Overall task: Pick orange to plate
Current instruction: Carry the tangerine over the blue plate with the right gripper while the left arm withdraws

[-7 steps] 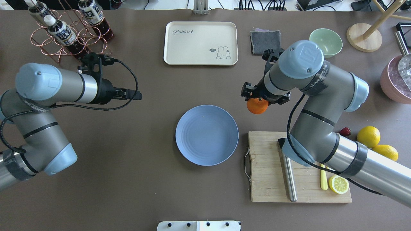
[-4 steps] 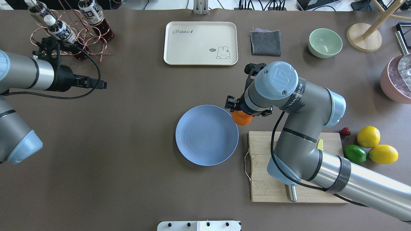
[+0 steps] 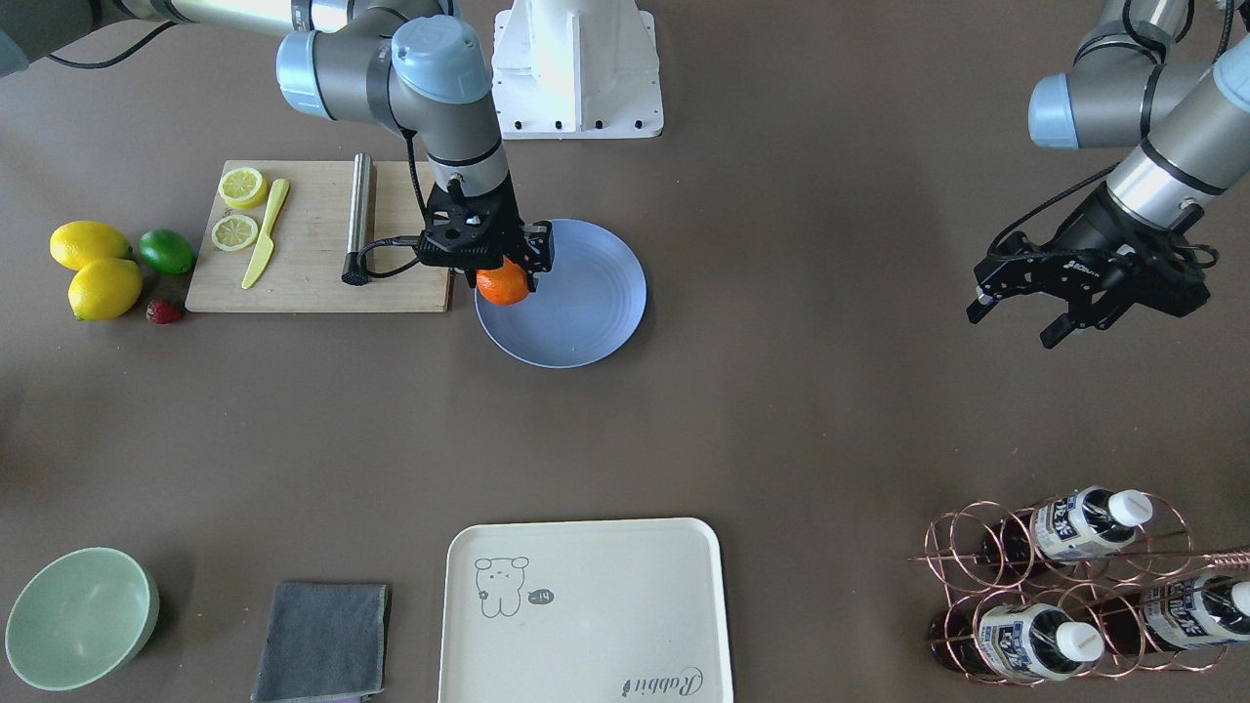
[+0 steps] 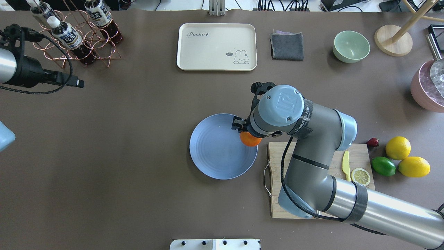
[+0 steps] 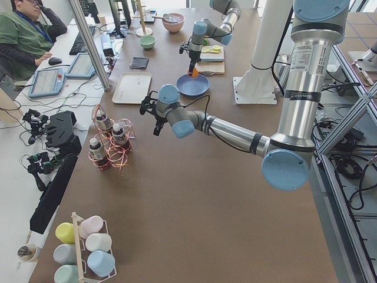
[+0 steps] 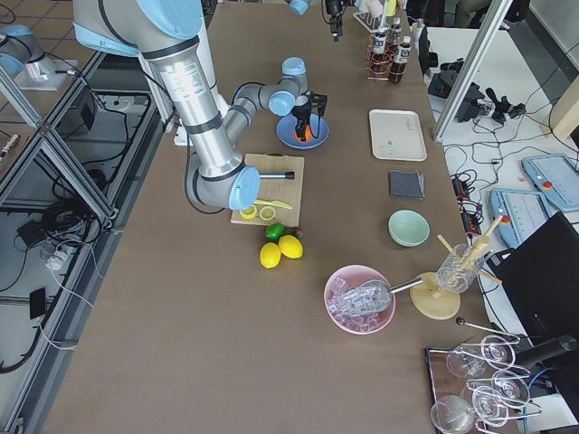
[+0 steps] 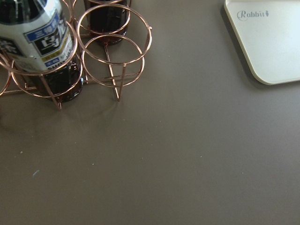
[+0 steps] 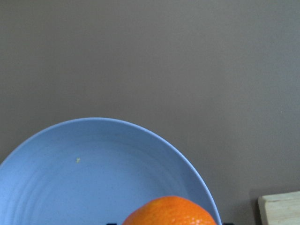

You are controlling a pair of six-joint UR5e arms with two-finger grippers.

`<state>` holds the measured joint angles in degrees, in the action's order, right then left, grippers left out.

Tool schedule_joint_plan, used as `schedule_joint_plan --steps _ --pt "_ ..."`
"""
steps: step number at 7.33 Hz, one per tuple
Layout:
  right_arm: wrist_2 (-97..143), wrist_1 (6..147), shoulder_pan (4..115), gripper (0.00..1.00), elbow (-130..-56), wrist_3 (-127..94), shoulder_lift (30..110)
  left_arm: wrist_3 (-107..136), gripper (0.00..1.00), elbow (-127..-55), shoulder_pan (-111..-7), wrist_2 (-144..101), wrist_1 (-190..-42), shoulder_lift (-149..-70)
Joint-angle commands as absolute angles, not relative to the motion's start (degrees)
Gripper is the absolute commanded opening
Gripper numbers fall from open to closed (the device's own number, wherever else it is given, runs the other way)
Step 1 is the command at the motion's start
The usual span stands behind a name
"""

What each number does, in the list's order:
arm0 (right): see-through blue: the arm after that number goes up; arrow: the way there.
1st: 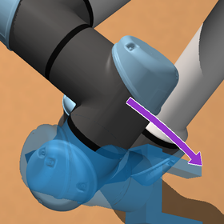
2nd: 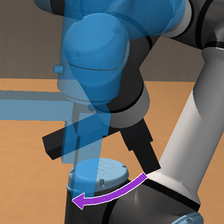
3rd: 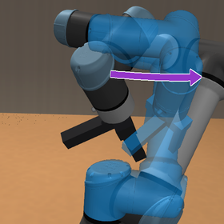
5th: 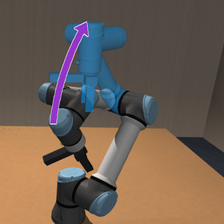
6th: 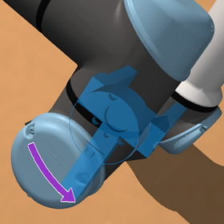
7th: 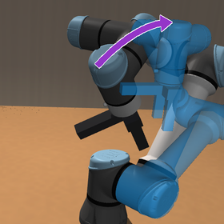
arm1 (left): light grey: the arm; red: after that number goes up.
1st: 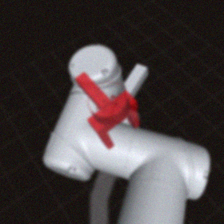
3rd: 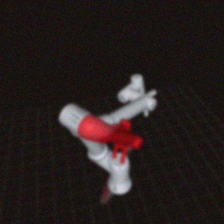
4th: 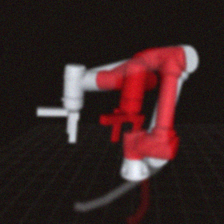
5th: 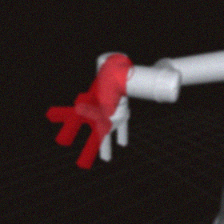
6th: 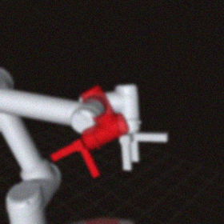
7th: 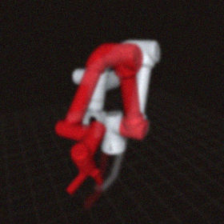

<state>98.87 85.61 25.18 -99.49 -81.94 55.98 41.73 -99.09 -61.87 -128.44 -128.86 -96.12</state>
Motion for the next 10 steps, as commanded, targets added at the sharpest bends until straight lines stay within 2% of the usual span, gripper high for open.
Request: schedule_joint_plan --steps 1,7,8,9,10 --pt "97.5 85.7 23.6 0.0 -95.2 -82.0 52.3 38.6 0.98 -98.7 -63.6 -129.3 -128.8 -94.3" --pt "97.0 85.1 22.4 0.0 -91.7 -82.1 49.6 33.1 0.98 -96.5 -65.8 -129.5 -128.8 -93.3" --pt "97.0 85.1 22.2 0.74 -91.4 -83.1 49.3 32.9 0.98 -96.3 -65.8 -129.4 -128.8 -93.3" --pt "96.7 85.1 21.9 1.0 -90.4 -86.5 48.4 32.8 0.98 -96.3 -66.0 -129.5 -128.9 -93.2" --pt "96.2 85.2 22.0 1.0 -90.6 -87.2 48.0 32.8 0.98 -96.2 -66.1 -129.5 -128.8 -93.2"
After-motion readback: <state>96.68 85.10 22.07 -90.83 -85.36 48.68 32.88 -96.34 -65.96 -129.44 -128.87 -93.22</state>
